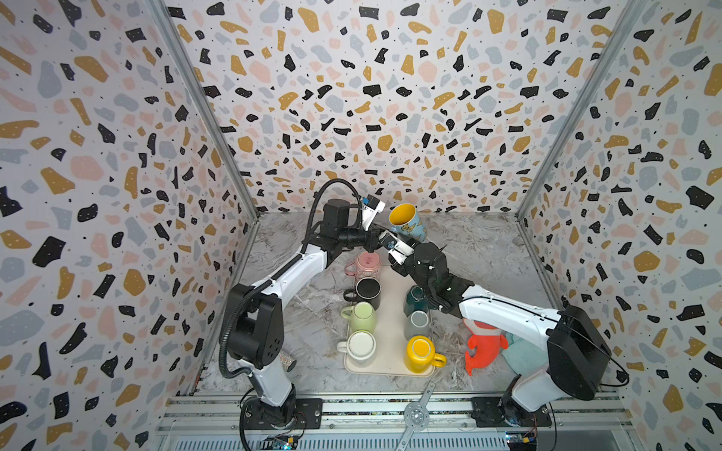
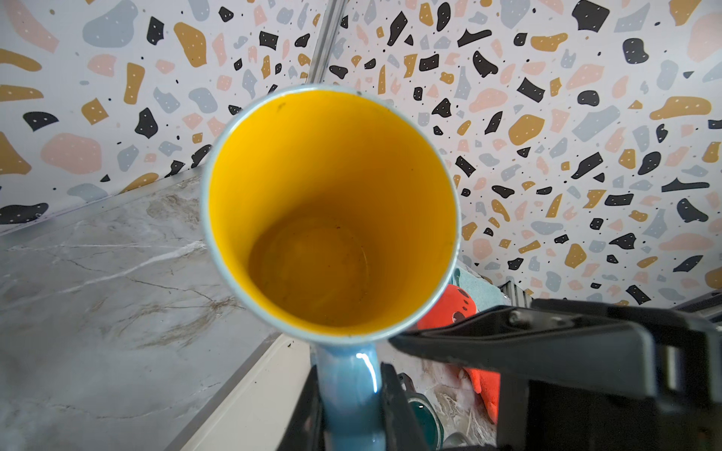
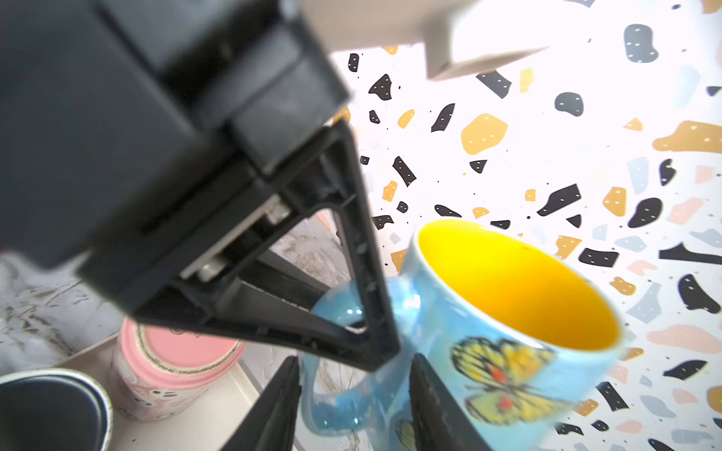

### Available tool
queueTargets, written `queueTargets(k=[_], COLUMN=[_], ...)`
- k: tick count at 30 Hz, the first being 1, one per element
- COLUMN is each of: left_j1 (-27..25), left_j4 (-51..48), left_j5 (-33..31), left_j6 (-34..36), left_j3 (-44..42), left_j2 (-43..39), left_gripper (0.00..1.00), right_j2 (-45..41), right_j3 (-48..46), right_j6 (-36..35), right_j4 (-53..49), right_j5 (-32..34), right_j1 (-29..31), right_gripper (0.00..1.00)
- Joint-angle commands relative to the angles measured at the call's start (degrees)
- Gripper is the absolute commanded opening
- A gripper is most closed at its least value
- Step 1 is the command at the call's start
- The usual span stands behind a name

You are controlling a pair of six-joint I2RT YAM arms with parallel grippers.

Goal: Turn the mug right side up
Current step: 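Open the right gripper and draw it back while the left gripper carries the mug away, then carry the blue mug with the left gripper to the table beyond the tray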

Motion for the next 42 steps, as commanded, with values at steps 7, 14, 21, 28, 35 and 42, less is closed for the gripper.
queueTargets(k=[7,14,21,28,35,42], left_j1=[2.1,6.0,10.9,14.4,14.4,14.4], left_j4=[8.4,5.4,-1.9,-8.0,-5.9,-2.0], left_j5=[-0.2,-7.0,-18.3,-27.6,-37.8,-44.8], left_j6=[-1.9,-2.2,0.5,2.2,0.2,-3.5], left_j3=[9.0,14.6,15.8,8.6,-5.5,-17.5], left_j2=[2.8,6.2,6.2,1.8,-6.8,-14.6], left_gripper=[0.0,0.0,0.0,0.0,0.0,0.0], right_j2=[-5.7,-9.4,-12.4,-12.5,-12.9,-13.1], right_j3=[-2.1,-3.8,-5.1,-5.4,-6.0,-6.5], right_j6=[4.1,10.0,14.3,16.4,18.1,20.0], right_j4=[0.2,-3.0,-6.3,-8.0,-7.5,-7.3], right_j5=[2.3,3.9,3.6,2.6,1.0,-1.3], right_j1=[-1.6,-3.1,-4.0,-4.1,-4.1,-4.1], right_gripper=[0.48,0.49,0.49,0.49,0.48,0.47])
